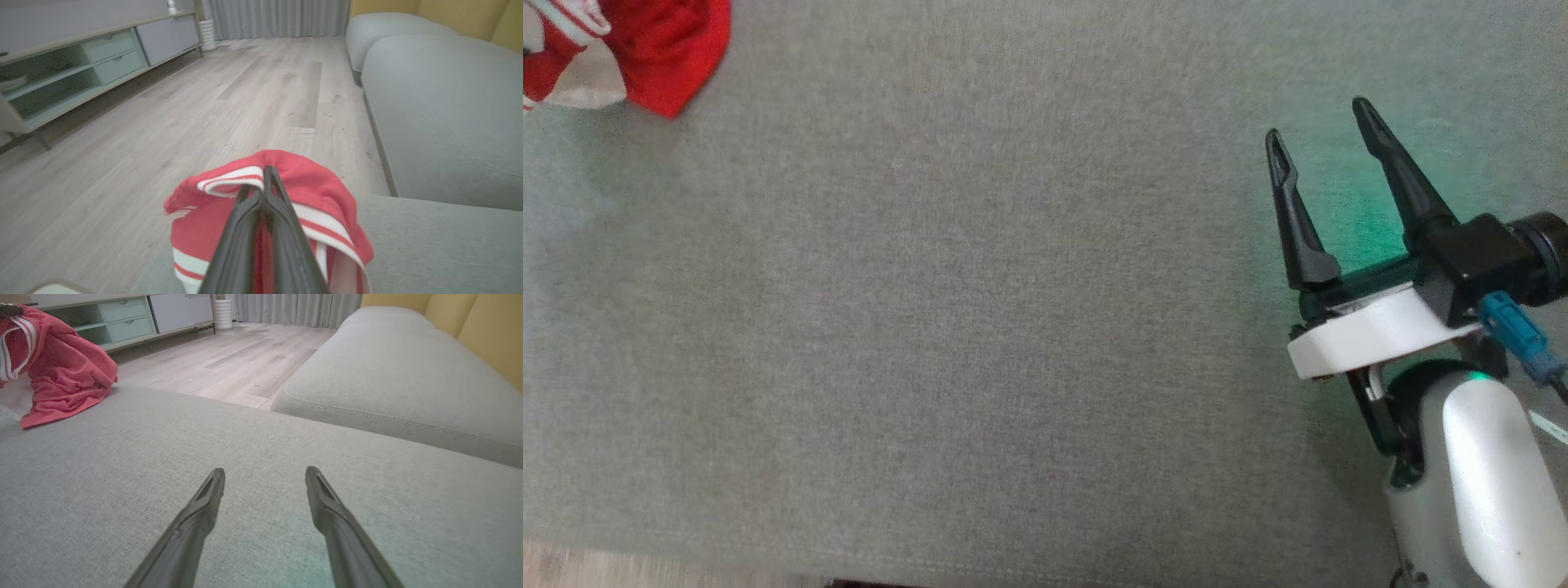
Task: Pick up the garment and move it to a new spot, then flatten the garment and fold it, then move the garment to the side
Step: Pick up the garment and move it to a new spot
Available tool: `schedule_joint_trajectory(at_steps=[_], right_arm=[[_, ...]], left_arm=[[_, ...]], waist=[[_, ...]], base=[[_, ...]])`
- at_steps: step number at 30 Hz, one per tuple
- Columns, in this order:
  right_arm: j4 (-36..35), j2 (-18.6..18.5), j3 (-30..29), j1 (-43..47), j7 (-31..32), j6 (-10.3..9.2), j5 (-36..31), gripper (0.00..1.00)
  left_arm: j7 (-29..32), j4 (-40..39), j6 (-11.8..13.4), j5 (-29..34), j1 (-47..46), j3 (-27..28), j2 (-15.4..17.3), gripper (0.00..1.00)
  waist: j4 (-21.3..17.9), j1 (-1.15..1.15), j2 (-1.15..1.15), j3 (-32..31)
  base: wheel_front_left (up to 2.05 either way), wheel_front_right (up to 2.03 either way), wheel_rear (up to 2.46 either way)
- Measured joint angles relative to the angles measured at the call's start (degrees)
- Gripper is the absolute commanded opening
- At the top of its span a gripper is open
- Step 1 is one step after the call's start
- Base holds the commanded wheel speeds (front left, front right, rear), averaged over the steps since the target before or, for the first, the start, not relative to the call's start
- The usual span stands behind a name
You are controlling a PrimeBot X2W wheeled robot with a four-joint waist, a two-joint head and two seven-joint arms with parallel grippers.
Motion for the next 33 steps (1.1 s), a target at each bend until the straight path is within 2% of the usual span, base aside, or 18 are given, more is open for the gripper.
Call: schedule_joint_trajectory(at_steps=[6,11,14,19,22,28,29,33], right_arm=[[4.45,0.0,-2.03,2.41,-2.87,0.0,3.53,1.0],[7.93,0.04,-2.16,6.56,-4.63,0.0,6.19,1.0],[8.69,0.16,-2.69,8.36,-5.24,0.0,7.16,1.0],[9.31,0.34,-4.6,12.18,-5.44,0.0,7.24,1.0],[9.24,0.38,-5.6,14.05,-5.47,0.0,7.36,1.0],[8.56,0.42,-6.86,14.67,-6.25,0.0,7.88,1.0],[8.56,0.42,-6.86,14.67,-6.25,0.0,7.88,1.0],[8.69,0.43,-6.45,13.8,-6.92,0.0,8.66,1.0]], left_arm=[[3.48,-6.2,-2.56,4.78,-1.13,-6.42,0.74,0.0],[6.97,-13.6,-3.52,5.52,-1.06,-10.81,0.09,0.0],[9.29,-18.85,-3.98,4.2,-0.66,-11.91,-1.47,0.0],[13.44,-28.06,-3.86,-0.53,2.49,-13.1,-6.59,0.0],[14.9,-33.43,-1.51,-2.48,4.72,-13.25,-9.07,0.0],[16.17,-43.44,6.01,-4.23,8.56,-14.57,-15.53,0.0],[16.17,-43.44,6.01,-4.23,8.56,-14.57,-15.53,0.0],[15.68,-43.97,9.06,-5.36,14.17,-14.81,-16.69,0.0]], waist=[[-1.3,-0.01,0.0,-7.84],[-3.17,-0.02,0.0,-15.43],[-4.79,-0.02,0.01,-19.96],[-8.33,-0.03,0.01,-26.16],[-11.26,-0.02,0.01,-28.07],[-15.18,-0.01,0.01,-27.35],[-15.18,-0.01,0.01,-27.35],[-15.66,0.01,0.0,-23.85]], base=[[0.0,0.0,0.0],[0.0,0.0,0.0],[0.0,0.0,0.0],[0.0,0.0,0.0],[0.0,0.0,0.0],[0.0,0.0,0.0],[0.0,0.0,0.0],[0.0,0.0,0.0]])
